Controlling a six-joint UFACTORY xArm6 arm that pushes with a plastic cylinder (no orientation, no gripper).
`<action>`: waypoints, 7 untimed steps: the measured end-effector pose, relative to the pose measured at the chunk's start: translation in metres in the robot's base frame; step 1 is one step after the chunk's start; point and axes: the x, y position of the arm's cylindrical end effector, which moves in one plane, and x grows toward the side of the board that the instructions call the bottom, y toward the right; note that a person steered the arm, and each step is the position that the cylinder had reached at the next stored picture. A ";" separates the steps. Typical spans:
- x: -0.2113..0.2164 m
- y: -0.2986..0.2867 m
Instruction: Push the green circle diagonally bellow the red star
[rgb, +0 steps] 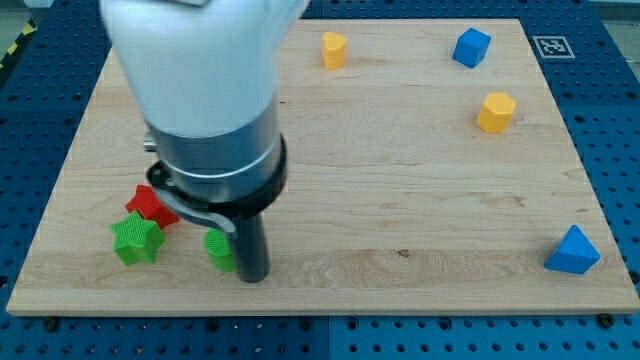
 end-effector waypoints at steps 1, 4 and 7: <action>0.000 -0.028; -0.008 0.037; -0.039 -0.006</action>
